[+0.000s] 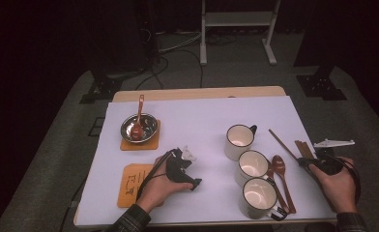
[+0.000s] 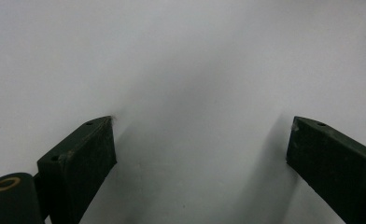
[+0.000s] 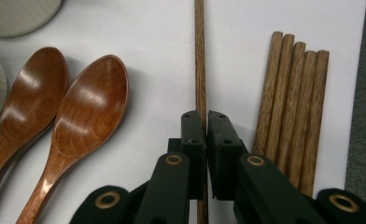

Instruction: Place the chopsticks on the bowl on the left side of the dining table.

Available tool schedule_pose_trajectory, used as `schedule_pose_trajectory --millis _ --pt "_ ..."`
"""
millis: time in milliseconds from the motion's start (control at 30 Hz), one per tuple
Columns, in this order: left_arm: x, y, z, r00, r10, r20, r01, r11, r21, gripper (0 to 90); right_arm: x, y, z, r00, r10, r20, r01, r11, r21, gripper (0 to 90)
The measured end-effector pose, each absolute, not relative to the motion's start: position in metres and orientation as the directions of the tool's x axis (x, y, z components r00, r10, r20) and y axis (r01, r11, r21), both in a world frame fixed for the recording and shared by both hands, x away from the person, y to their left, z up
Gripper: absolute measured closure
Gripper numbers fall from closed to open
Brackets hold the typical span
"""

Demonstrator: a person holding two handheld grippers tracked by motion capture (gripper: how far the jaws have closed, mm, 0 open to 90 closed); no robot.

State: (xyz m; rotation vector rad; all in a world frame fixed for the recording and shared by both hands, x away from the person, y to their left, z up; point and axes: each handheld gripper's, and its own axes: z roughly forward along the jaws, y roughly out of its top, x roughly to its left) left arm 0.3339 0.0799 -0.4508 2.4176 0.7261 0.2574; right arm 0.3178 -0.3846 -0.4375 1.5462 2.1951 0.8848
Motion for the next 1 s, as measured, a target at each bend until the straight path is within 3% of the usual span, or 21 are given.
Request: schedule_pose_trajectory --millis 267,1000 --pt "0.337 0.084 -0.448 0.838 0.546 0.006 0.434 -0.672 0.601 12.5 0.324 -0.386 -0.434 -0.380 0.920 0.098 0.728 0.232 0.645 85.0" --pt "0.347 0.099 -0.431 0.867 0.498 -0.009 0.397 -0.681 0.615 13.6 0.344 -0.386 -0.411 -0.404 0.910 0.095 0.694 0.237 0.680 85.0"
